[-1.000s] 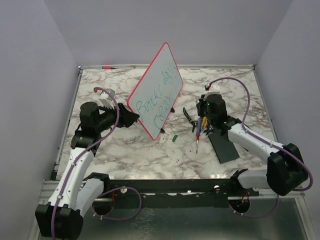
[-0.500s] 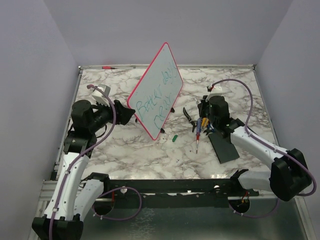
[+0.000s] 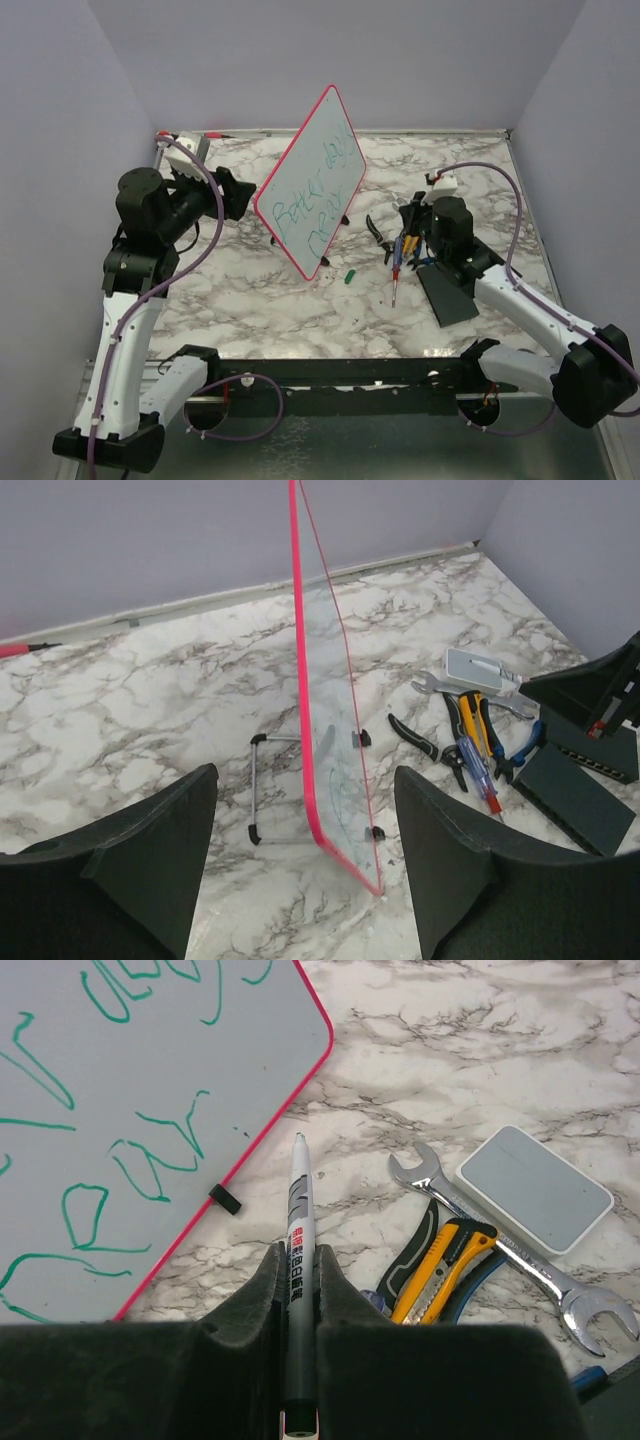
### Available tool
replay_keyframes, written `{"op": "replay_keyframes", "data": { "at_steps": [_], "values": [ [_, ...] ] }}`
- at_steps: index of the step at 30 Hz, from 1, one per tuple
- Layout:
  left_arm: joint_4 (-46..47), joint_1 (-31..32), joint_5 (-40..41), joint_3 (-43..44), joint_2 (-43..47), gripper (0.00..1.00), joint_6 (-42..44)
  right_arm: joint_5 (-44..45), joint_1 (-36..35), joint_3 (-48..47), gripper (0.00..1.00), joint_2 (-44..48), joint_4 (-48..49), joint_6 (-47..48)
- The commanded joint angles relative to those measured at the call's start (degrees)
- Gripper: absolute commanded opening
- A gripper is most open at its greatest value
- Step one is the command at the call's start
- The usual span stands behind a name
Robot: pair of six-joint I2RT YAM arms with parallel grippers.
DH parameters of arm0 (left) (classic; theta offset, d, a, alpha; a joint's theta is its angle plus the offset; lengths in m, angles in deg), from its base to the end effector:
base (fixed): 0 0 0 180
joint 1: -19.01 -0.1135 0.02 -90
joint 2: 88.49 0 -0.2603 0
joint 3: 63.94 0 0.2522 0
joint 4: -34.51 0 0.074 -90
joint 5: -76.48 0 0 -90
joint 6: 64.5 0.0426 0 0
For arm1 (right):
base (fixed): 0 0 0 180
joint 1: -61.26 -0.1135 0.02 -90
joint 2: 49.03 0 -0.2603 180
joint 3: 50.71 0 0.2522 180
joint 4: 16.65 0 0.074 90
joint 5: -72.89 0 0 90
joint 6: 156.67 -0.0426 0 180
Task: Write a sentence on the whiteboard
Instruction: Close the whiteboard marker.
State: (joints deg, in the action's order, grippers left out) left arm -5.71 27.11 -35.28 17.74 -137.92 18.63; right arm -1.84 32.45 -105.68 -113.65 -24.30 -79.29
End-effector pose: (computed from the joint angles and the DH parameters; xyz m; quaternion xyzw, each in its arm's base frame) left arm 0.1725 -0.0405 0.4301 0.1318 0.7396 -0.2252 0.6204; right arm 0.2393 0.1188 0.2722 -0.0344 0.8014 0.1077 0.5873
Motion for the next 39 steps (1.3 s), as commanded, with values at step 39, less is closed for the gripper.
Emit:
{"op": "replay_keyframes", "data": {
  "at_steps": [39],
  "values": [
    [10.55,53.34,39.87,-0.53,-46.19,0.60,-17.92,-6.13,15.72,7.55,0.01,18.66,-13.45,-9.66]
  ]
}}
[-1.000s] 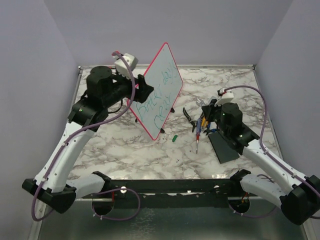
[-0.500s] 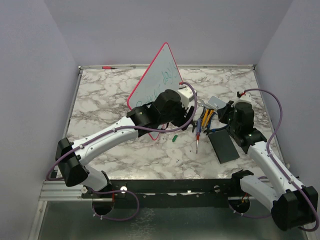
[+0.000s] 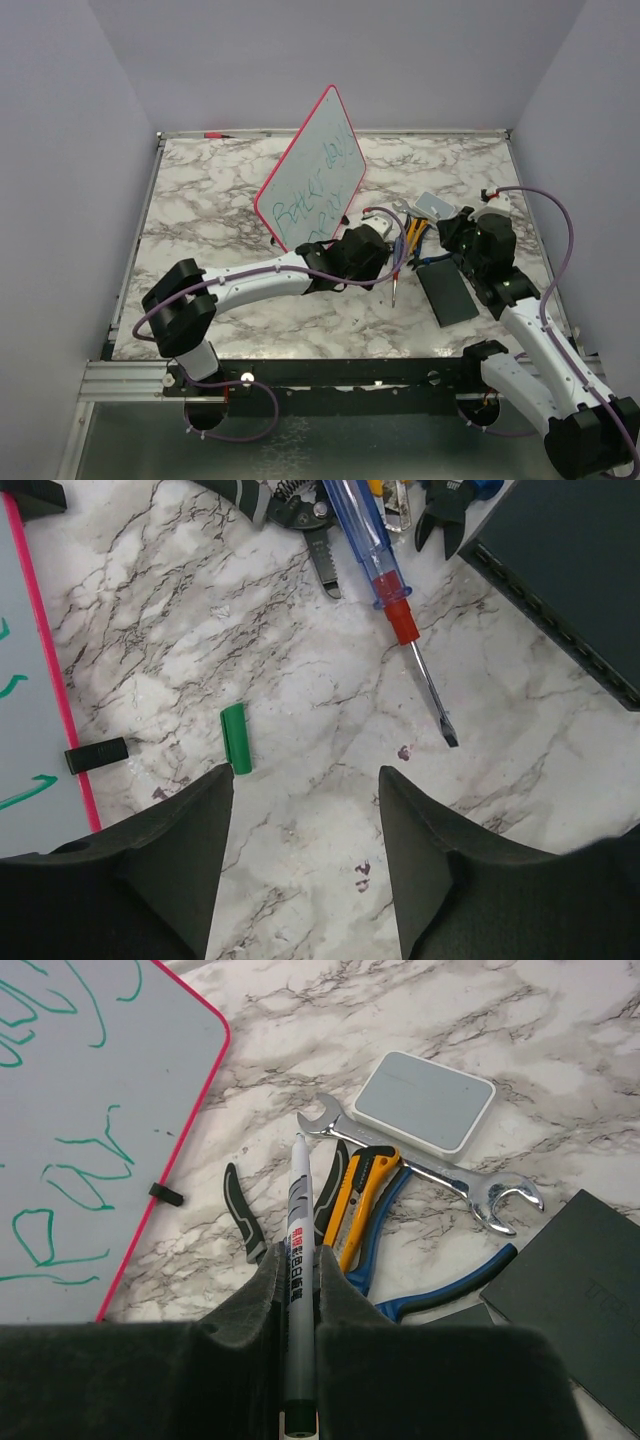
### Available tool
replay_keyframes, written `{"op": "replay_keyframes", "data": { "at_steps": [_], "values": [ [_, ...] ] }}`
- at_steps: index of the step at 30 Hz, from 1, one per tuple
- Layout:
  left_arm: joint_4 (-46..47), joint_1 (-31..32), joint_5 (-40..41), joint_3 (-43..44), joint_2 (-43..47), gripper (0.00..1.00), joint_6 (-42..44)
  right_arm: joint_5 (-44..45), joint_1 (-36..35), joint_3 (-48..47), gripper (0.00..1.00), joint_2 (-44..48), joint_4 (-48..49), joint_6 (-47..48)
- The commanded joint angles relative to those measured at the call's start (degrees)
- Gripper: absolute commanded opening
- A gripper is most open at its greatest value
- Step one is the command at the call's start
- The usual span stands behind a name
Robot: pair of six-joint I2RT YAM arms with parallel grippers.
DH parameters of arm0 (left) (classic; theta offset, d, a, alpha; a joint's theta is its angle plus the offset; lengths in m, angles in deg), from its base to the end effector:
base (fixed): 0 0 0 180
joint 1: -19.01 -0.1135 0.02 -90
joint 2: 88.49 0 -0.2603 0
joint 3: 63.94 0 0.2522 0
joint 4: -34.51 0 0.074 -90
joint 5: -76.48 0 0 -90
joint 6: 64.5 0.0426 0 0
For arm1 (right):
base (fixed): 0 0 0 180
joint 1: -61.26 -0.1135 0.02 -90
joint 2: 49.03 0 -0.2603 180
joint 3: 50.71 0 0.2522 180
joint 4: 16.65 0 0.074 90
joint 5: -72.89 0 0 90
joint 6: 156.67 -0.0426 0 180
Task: Write a sentence on the whiteboard
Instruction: Close the whiteboard marker.
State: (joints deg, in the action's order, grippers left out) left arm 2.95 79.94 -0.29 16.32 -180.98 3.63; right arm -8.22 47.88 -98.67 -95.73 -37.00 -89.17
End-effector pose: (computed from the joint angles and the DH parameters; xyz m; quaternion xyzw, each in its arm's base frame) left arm 0.1840 -0.3109 0.2402 0.2628 0.8762 -0.1783 0.3625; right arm 0.1993 0.0406 0.2705 0.1094 0.8060 0.1181 0.5696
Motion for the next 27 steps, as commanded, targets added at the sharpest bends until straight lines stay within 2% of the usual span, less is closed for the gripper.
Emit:
{"op": "replay_keyframes", "data": {
  "at_steps": [1,11,27],
  "values": [
    [1.89,0.51,5.14,0.98,-4.03,0.60,-3.25,0.33,0.30,0.72,0.01,0.92,-0.67,0.25],
    [1.89,0.39,10.44,2.85,-11.73,0.56,-3.47,0.66,0.30,1.33,0.01,1.56,-0.18,0.87],
    [1.90,-1.88,9.18,3.02,-16.00,0.49,-6.02,1.29,0.30,2.27,0.01,1.77,-0.09,1.47]
  ]
}}
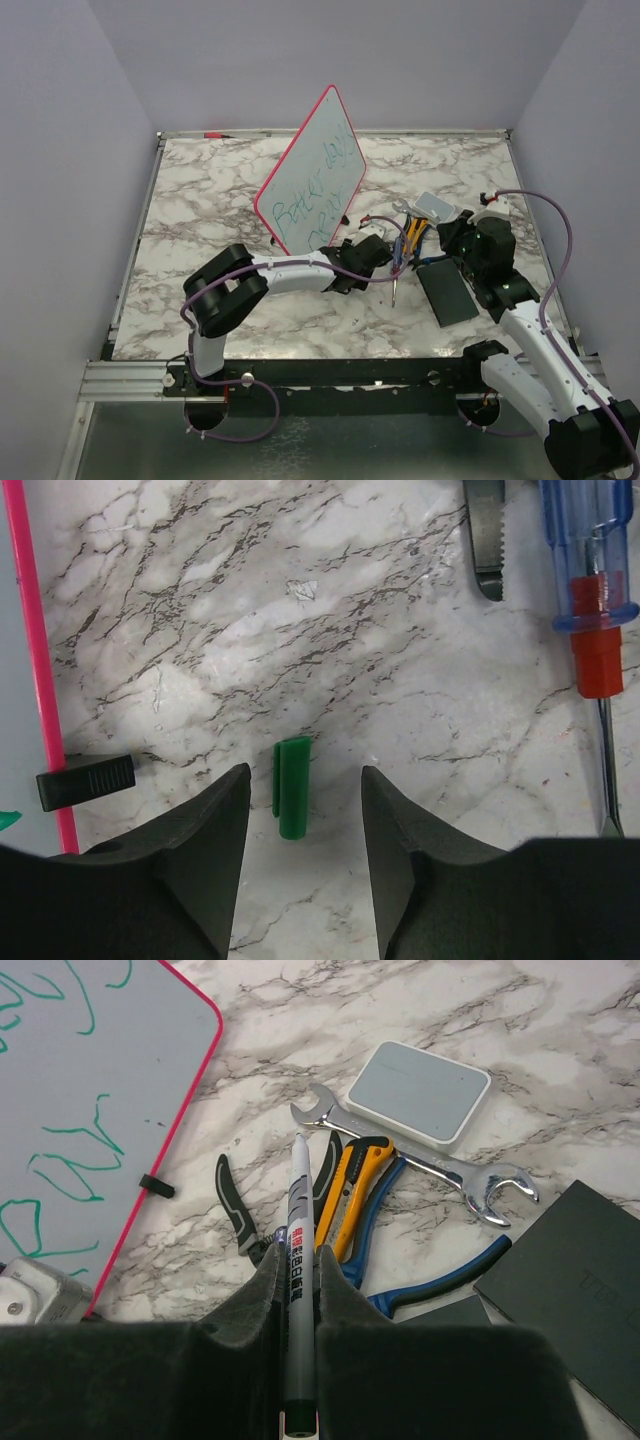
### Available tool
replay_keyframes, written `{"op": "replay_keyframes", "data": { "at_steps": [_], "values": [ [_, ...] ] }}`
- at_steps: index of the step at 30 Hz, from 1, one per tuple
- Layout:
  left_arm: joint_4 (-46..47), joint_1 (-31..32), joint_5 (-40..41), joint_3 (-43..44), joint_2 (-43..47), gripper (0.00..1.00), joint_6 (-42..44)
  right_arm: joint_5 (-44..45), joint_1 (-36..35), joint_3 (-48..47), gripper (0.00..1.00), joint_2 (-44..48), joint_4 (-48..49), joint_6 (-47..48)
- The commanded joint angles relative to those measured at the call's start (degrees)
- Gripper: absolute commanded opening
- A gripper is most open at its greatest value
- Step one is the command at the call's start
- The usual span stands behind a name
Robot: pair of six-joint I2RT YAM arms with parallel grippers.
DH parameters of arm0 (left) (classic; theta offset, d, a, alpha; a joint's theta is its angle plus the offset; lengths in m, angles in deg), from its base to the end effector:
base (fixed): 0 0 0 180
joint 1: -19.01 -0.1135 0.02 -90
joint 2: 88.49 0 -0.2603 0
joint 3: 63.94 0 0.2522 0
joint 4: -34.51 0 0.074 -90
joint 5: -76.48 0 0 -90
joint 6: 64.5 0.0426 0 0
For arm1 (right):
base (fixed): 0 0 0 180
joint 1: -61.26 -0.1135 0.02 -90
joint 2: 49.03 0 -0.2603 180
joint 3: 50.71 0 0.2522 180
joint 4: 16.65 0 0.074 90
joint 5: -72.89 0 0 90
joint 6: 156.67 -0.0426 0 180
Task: Write a sentence on the whiteboard
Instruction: Close the whiteboard marker.
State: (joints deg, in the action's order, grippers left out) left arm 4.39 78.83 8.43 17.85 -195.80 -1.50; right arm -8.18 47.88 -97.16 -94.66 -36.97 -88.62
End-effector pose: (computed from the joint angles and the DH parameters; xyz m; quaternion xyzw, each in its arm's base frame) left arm 0.2094 -0.3284 0.1597 0.2110 0.9156 -0.0671 0.3356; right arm 0.1957 0.0397 0.2644 0.1056 0.8085 0.1140 0.5676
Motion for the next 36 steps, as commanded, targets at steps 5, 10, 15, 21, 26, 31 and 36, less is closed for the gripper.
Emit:
{"op": "replay_keyframes", "data": {
  "at_steps": [5,10,15,21,26,31,36],
  "values": [
    [0.57,-2.08,-0.36,0.65,-1.41,0.45,-1.75,1.35,0.29,1.00,0.01,0.80,-0.11,0.87],
    [0.63,-2.16,-2.64,1.69,-2.81,0.41,-0.92,1.30,0.30,1.25,0.01,0.57,0.06,0.94],
    [0.54,-2.13,-3.16,1.81,-3.69,0.37,-0.85,1.61,0.34,1.31,0.00,0.79,-0.11,1.04],
    [0.17,-2.14,-2.41,1.90,-4.14,0.27,-1.08,1.62,0.34,1.45,0.01,0.88,-0.02,0.98],
    [-0.74,-2.15,-1.03,1.61,-3.66,0.18,-1.47,1.61,0.30,1.51,0.01,1.48,-0.13,0.88],
    [-1.11,-2.14,-0.60,1.06,-2.98,0.00,-1.68,1.38,0.30,1.58,0.01,1.68,-0.11,0.77],
    [-0.73,-2.15,0.48,1.86,0.18,0.00,-2.63,-0.15,0.29,0.40,0.01,2.18,-1.16,0.45]
  ]
}}
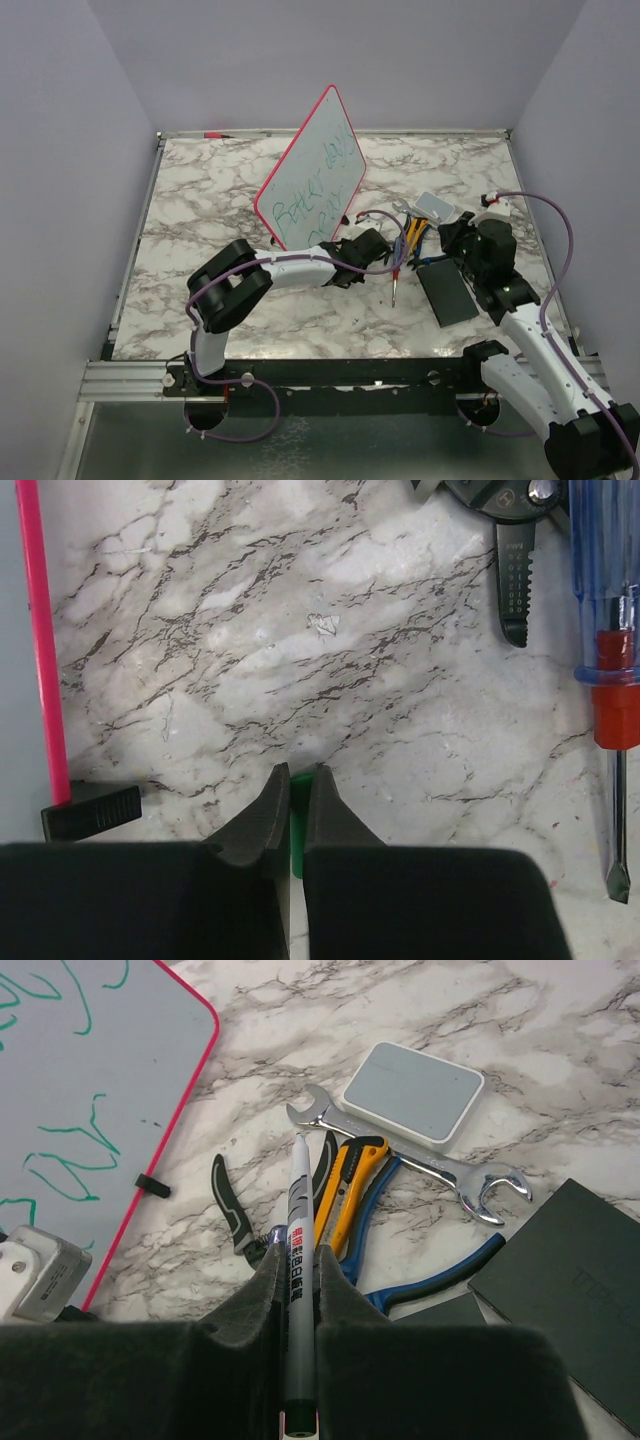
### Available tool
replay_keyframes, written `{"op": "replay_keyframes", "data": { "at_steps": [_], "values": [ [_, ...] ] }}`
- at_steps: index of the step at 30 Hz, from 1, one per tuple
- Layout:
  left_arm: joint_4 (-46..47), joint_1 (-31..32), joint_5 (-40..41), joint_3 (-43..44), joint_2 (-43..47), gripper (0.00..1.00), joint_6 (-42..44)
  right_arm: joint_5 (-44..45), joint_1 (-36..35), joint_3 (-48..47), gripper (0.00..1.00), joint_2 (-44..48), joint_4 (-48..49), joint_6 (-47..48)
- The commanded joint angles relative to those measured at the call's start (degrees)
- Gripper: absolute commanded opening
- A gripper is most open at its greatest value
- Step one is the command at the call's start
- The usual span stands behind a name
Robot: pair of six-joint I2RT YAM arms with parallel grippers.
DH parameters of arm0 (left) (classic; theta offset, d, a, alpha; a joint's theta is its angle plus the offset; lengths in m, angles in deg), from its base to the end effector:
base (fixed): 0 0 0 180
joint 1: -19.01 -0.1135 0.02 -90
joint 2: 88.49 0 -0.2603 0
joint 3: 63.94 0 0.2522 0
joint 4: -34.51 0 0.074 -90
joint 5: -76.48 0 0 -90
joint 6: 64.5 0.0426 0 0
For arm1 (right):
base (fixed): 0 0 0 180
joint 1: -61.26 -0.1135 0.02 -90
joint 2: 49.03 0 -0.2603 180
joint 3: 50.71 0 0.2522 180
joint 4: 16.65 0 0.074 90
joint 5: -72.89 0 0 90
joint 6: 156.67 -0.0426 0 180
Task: Write a sentence on the whiteboard
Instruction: Close the whiteboard marker.
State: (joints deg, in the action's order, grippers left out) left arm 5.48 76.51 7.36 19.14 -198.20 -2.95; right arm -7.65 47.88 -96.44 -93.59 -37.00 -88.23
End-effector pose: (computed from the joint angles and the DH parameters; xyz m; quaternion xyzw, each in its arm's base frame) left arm 0.2263 -0.3270 0.1515 0.1839 0.9230 -0.0712 0.3304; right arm 0.1926 0.0386 0.2632 0.1056 0.8068 0.1092 0.5710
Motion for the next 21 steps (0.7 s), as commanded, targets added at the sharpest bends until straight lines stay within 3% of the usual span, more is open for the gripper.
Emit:
{"op": "replay_keyframes", "data": {
  "at_steps": [1,7,11,17,21],
  "values": [
    [-1.46,0.21,1.92,1.16,3.85,0.00,-1.22,-1.13,0.30,-0.68,0.01,1.40,-1.42,0.04],
    [4.72,-1.64,1.27,5.02,12.80,0.00,-2.04,-4.47,0.29,-3.10,0.01,4.66,-1.93,-0.49],
    [12.27,-4.97,-4.08,4.86,19.25,0.00,-4.96,-10.59,0.29,-1.45,0.01,9.01,2.53,-0.46],
    [26.03,-11.16,-10.06,0.95,27.71,0.00,-14.99,-23.29,0.29,7.49,0.01,17.75,20.99,-5.92],
    [37.38,-16.91,-14.18,-3.70,32.48,0.00,-25.64,-31.54,0.29,12.26,0.01,16.16,36.35,-11.33]
  ]
}}
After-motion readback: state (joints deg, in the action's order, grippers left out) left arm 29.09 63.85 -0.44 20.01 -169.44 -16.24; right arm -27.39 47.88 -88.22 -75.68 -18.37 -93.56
